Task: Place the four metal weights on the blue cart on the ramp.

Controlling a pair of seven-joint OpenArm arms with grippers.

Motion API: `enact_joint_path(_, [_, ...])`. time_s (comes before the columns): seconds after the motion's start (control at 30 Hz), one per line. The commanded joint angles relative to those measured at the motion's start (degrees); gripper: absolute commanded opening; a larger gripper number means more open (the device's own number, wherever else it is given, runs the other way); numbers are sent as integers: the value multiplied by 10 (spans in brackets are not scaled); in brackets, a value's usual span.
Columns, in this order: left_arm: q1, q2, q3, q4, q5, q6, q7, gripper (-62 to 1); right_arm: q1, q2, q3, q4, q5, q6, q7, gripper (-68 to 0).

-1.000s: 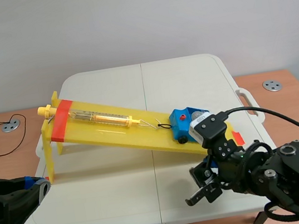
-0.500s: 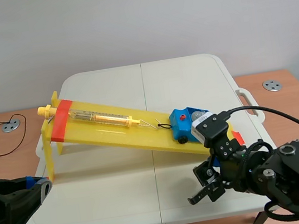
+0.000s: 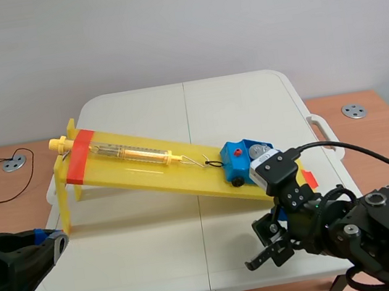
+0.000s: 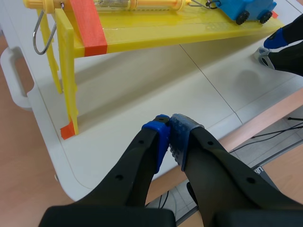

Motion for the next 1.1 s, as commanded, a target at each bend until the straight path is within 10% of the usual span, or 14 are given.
enact_joint_path(0.0, [-19,9,-6,43,-42,-23,-50,-580,29,14,15,30,5,-21,74,-431])
enact_joint_path(0.63, [-19,9,-6,43,-42,-23,-51,-580,28,21,15,8,16,-14,57,-669])
enact_joint_path(1.07, [-21,9,-6,43,-42,-23,-50,-580,-89,86,120,261,153,36,6,-669])
